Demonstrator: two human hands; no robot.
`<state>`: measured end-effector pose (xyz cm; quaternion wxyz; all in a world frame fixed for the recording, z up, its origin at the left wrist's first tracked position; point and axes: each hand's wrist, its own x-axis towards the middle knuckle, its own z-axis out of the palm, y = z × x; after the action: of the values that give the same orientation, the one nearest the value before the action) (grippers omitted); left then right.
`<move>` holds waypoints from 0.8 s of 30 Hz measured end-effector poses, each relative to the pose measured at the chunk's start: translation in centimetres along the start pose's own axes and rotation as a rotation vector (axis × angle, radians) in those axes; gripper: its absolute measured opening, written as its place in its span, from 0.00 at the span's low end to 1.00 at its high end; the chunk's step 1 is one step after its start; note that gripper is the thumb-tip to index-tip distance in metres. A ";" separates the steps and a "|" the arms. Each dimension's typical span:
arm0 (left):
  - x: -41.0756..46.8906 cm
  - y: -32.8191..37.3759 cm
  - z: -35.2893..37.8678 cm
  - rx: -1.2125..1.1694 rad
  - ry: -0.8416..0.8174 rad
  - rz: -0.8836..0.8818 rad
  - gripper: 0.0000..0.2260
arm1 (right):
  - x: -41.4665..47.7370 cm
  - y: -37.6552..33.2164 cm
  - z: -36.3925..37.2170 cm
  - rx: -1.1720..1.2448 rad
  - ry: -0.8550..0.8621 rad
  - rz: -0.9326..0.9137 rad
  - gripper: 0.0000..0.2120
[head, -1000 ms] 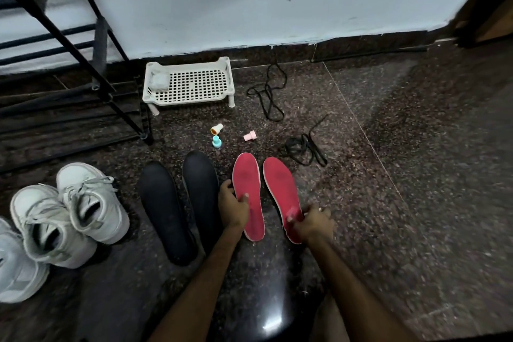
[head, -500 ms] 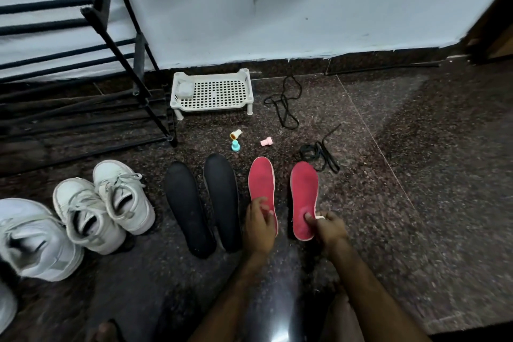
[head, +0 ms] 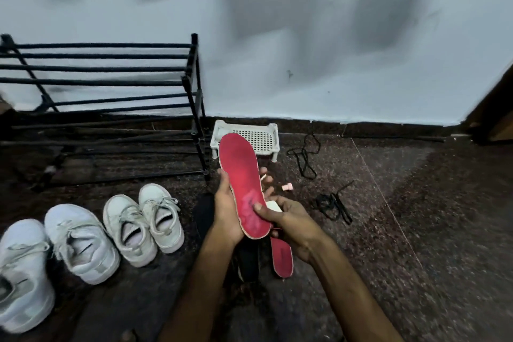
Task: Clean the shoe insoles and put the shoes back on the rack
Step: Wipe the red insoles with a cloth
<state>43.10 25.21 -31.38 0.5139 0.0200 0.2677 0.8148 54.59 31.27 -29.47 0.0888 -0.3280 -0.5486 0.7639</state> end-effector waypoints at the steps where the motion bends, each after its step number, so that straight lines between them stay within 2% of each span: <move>1: -0.6 1.2 0.4 -0.005 -0.001 0.025 0.36 | -0.6 -1.0 0.6 -0.037 -0.030 -0.014 0.08; 4: -2.4 3.9 2.0 -0.027 -0.019 0.092 0.33 | -2.4 -4.4 1.5 -0.034 0.036 -0.115 0.13; 6: -3.4 5.0 2.7 -0.067 -0.026 0.157 0.32 | -3.6 -6.6 2.3 -0.022 0.138 -0.283 0.12; 8: -4.0 5.7 3.4 -0.080 -0.046 0.130 0.34 | -4.5 -7.8 4.0 -0.327 0.210 -0.531 0.06; 10: -4.8 6.2 4.3 -0.046 -0.075 0.069 0.37 | -5.1 -7.9 6.6 -0.675 0.183 -0.722 0.07; 12: -5.5 6.6 4.9 -0.027 -0.061 0.060 0.37 | -5.4 -7.4 8.6 -0.831 0.135 -0.757 0.09; 16: -6.1 7.4 5.3 -0.023 -0.038 0.123 0.35 | -5.3 -7.6 9.7 -0.879 0.112 -0.812 0.16; 19: -6.3 7.3 5.8 -0.021 -0.071 0.154 0.35 | -3.7 -9.6 10.0 -1.051 0.218 -0.903 0.17; 21: -6.8 7.2 6.4 -0.018 -0.107 0.139 0.35 | -2.9 -10.6 9.8 -1.149 0.307 -0.875 0.16; 22: -7.0 7.1 6.8 -0.009 -0.109 0.145 0.35 | -3.1 -10.8 9.7 -1.145 0.308 -0.852 0.16; 24: -7.0 7.5 6.8 -0.024 -0.115 0.139 0.36 | -4.6 -10.3 9.6 -1.042 0.192 -0.798 0.19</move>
<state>42.25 19.62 -20.46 0.4710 0.0792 0.2257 0.8491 50.05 25.50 -16.60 0.2433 -0.1664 -0.9153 0.2746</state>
